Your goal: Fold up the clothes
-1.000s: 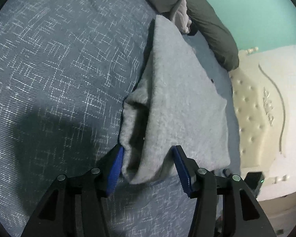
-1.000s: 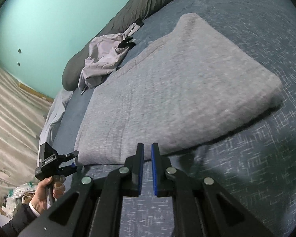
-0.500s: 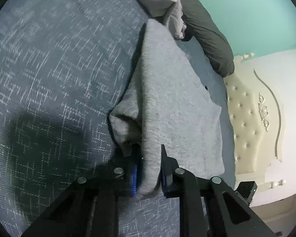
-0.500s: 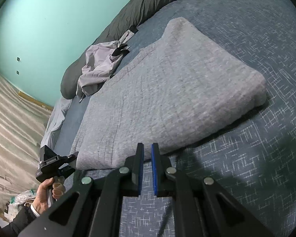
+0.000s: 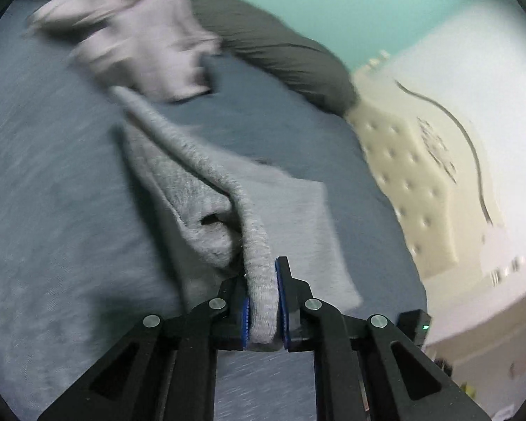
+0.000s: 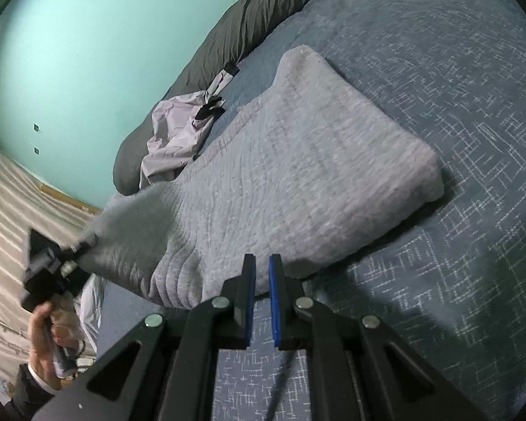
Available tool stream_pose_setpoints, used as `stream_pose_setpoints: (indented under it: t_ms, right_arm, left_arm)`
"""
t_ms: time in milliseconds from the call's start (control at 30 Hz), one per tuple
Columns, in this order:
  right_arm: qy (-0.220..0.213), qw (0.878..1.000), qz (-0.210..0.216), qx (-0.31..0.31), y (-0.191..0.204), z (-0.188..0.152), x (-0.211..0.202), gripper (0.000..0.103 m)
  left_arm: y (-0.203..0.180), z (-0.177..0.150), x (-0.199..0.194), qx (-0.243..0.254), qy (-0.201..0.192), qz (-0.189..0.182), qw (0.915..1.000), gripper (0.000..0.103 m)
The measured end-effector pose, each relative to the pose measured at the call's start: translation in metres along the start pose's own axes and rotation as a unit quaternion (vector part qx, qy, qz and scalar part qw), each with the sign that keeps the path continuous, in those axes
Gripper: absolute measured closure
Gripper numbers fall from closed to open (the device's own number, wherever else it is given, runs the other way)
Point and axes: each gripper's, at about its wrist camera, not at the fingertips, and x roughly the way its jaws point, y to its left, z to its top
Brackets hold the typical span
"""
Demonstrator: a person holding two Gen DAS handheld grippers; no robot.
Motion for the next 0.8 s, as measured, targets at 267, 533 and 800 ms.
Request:
stream_pose_setpoints:
  t_ms: [267, 533, 800]
  right_arm:
    - [-0.034, 0.999, 0.014, 0.016, -0.016, 0.012, -0.027, 0.097]
    - [-0.059, 0.996, 0.018, 0.059, -0.047, 0.021, -0.046, 0.097]
    - [-0.081, 0.994, 0.029, 0.065, -0.046, 0.031, -0.052, 0.090]
  left_arm:
    - [-0.134, -0.003, 0.139, 0.101, 0.085, -0.042, 0.9904, 0.091]
    - [-0.143, -0.027, 0.196, 0.086, 0.142, -0.040, 0.9854, 0.086]
    - [-0.097, 0.006, 0.133, 0.085, 0.085, 0.022, 0.9924, 0.073]
